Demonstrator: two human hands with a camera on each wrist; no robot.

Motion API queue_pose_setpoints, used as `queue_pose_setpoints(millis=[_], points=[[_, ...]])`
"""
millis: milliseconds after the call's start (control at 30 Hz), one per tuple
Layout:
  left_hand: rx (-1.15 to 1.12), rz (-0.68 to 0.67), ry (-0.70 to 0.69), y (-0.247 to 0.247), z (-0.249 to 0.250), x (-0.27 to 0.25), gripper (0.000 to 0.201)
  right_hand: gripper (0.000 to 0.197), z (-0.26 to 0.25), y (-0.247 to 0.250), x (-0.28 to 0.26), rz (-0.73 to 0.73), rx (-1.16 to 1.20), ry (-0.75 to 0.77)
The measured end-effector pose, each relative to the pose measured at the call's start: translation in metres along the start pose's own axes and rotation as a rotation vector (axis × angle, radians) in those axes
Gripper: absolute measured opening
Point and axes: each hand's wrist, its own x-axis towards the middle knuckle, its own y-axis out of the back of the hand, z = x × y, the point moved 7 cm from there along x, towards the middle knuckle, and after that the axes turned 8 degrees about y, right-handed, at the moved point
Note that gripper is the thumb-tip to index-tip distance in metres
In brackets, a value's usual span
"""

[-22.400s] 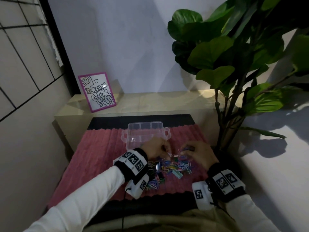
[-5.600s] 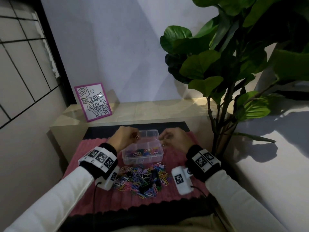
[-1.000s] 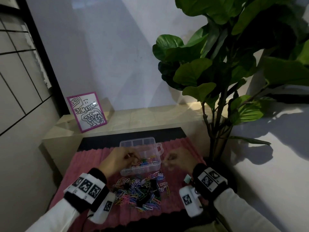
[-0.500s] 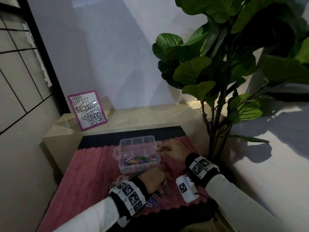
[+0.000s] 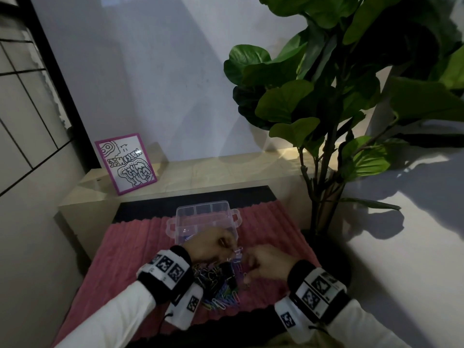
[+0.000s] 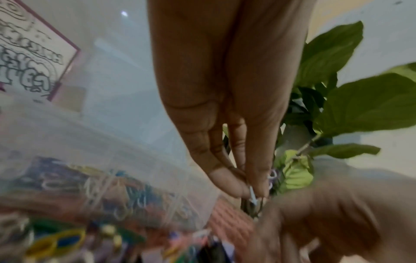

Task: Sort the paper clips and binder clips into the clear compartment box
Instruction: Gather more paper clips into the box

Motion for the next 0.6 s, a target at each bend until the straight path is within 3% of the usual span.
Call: queue_pose_setpoints(millis=[100, 167, 367, 600], points=[[-0.054, 0.08, 0.012, 0.029, -0.007, -0.003, 0.012, 0.065, -0.005, -0.017, 0.005, -0.04, -0.13, -0.001], [-0.09, 0.141, 0.042, 0.051, -0.014, -0.004, 0.011, 0.065, -0.006, -0.022, 0.006, -0.031, -0.16, 0.018], [0.012, 0.269, 0.185, 0.085, -0.044, 0.006, 0.008, 0.022, -0.006, -0.016, 0.005, 0.1, -0.056, 0.105], [0.066, 0.224, 0.203, 0.068, -0.057, 0.014, 0.016, 0.009, 0.004, -0.012, 0.003, 0.143, 0.082, 0.083]])
